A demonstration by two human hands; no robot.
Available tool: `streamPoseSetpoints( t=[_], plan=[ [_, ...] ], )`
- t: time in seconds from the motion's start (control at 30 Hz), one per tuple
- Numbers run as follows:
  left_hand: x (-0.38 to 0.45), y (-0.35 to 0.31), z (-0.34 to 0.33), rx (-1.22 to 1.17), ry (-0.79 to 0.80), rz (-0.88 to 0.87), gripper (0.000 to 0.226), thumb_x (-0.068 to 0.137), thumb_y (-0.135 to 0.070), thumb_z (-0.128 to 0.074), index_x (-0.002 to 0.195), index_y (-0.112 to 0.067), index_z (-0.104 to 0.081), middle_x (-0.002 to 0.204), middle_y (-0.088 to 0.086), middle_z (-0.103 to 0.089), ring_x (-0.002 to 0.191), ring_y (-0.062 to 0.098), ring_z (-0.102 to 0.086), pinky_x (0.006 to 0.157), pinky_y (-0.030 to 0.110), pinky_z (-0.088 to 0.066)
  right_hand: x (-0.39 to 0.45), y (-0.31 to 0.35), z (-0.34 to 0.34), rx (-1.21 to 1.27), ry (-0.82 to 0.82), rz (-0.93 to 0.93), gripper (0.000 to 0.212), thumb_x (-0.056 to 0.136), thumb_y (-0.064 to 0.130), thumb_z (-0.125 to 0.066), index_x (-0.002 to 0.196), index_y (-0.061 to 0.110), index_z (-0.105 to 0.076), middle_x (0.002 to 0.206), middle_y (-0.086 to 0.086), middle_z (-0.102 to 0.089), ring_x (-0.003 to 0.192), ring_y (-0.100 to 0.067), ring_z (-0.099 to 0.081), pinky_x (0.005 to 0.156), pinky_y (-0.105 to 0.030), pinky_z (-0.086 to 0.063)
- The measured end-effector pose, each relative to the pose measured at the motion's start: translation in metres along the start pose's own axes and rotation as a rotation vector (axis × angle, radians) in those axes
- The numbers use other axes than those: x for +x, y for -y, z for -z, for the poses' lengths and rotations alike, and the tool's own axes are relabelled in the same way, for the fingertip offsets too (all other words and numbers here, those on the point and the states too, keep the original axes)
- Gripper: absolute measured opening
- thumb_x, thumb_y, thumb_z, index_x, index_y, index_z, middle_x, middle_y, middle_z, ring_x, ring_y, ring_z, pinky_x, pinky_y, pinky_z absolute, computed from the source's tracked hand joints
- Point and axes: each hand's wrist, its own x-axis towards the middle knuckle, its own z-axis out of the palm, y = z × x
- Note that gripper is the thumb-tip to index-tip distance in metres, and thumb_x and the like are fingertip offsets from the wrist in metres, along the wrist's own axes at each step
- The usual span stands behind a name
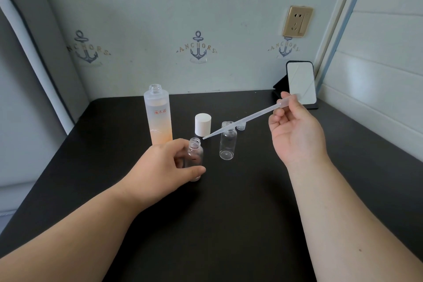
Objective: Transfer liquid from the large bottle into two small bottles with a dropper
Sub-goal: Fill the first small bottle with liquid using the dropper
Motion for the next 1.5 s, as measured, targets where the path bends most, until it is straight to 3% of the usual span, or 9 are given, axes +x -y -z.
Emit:
streamPoseSetpoints(
  t=[0.27,0.33,0.43,0.6,0.83,1.07,1.23,1.37,1.5],
  plan=[
    [-0.002,-0.003,0.001,-0.007,-0.005,-0.039,0.043,0.069,-0.066,-0.075,0.105,-0.046,-0.062,0.085,-0.021,-0.066,0.081,0.005,-0.061,0.069,0.014,-0.048,0.000,-0.003,0.000,0.056,-0.036,-0.069,0.018,0.096,0.007,-0.065,0.087,0.002,-0.080,0.079,-0.007,-0.070,0.063,-0.014,-0.061,0.061,-0.025,-0.052],
    [-0.005,-0.004,0.005,-0.087,-0.113,-0.092,0.042,0.077,-0.074,-0.066,0.106,-0.044,-0.064,0.090,-0.029,-0.066,0.085,0.006,-0.063,0.070,0.012,-0.047,0.001,-0.003,0.000,0.067,-0.047,-0.077,0.013,0.094,0.003,-0.065,0.095,0.000,-0.077,0.080,-0.007,-0.070,0.063,-0.015,-0.060,0.061,-0.025,-0.051],
    [-0.011,-0.007,0.009,-0.291,-0.398,-0.121,0.030,0.090,-0.059,-0.056,0.099,-0.033,-0.068,0.089,-0.016,-0.070,0.086,0.006,-0.066,0.072,0.015,-0.049,0.001,-0.003,0.001,0.086,-0.049,-0.078,0.012,0.094,0.003,-0.065,0.100,0.000,-0.076,0.080,-0.007,-0.069,0.064,-0.015,-0.060,0.062,-0.025,-0.052],
    [-0.004,-0.001,0.014,-0.275,-0.684,0.040,0.013,0.095,-0.037,-0.065,0.098,-0.037,-0.052,0.089,-0.011,-0.057,0.079,-0.005,-0.055,0.067,0.019,-0.043,0.000,-0.004,0.000,0.103,-0.044,-0.067,0.016,0.098,0.009,-0.062,0.110,0.001,-0.069,0.078,-0.004,-0.070,0.065,-0.013,-0.064,0.065,-0.024,-0.054],
    [0.015,0.018,0.011,-0.340,-0.461,0.176,0.076,0.084,-0.045,-0.076,0.147,-0.031,-0.037,0.122,-0.021,-0.054,0.106,-0.002,-0.057,0.084,0.018,-0.044,-0.005,-0.005,-0.005,0.085,-0.036,-0.062,0.014,0.099,0.010,-0.062,0.108,0.002,-0.069,0.081,-0.003,-0.070,0.070,-0.012,-0.067,0.069,-0.024,-0.056],
    [0.019,0.024,0.007,-0.294,-0.416,0.187,0.052,0.090,-0.040,-0.073,0.136,-0.038,-0.048,0.104,-0.028,-0.060,0.098,-0.001,-0.061,0.075,0.020,-0.047,-0.005,-0.005,-0.006,0.066,-0.023,-0.048,0.012,0.100,0.010,-0.062,0.100,0.003,-0.071,0.083,-0.004,-0.071,0.073,-0.013,-0.069,0.071,-0.024,-0.056],
    [0.013,0.017,0.008,-0.261,-0.378,0.114,0.046,0.090,-0.034,-0.074,0.103,-0.070,-0.048,0.100,-0.038,-0.060,0.089,-0.009,-0.063,0.069,0.021,-0.048,-0.006,-0.004,-0.007,0.073,-0.025,-0.038,0.019,0.098,0.011,-0.064,0.086,0.005,-0.078,0.082,-0.003,-0.072,0.073,-0.013,-0.070,0.070,-0.023,-0.056],
    [0.011,0.014,0.008,-0.216,-0.347,0.092,0.044,0.088,-0.032,-0.074,0.114,-0.061,-0.053,0.101,-0.030,-0.064,0.091,0.006,-0.066,0.082,0.039,-0.057,-0.005,-0.004,-0.006,0.063,-0.012,-0.004,0.012,0.096,0.014,-0.066,0.092,0.006,-0.074,0.084,-0.001,-0.073,0.075,-0.012,-0.070,0.073,-0.022,-0.056],
    [0.011,0.014,0.008,-0.182,-0.348,0.060,0.043,0.088,-0.030,-0.073,0.115,-0.058,-0.055,0.100,-0.028,-0.064,0.087,0.008,-0.065,0.079,0.038,-0.056,-0.005,-0.003,-0.006,0.045,-0.011,0.025,0.013,0.094,0.015,-0.068,0.088,0.007,-0.075,0.085,0.000,-0.073,0.076,-0.012,-0.070,0.074,-0.022,-0.056]
  ],
)
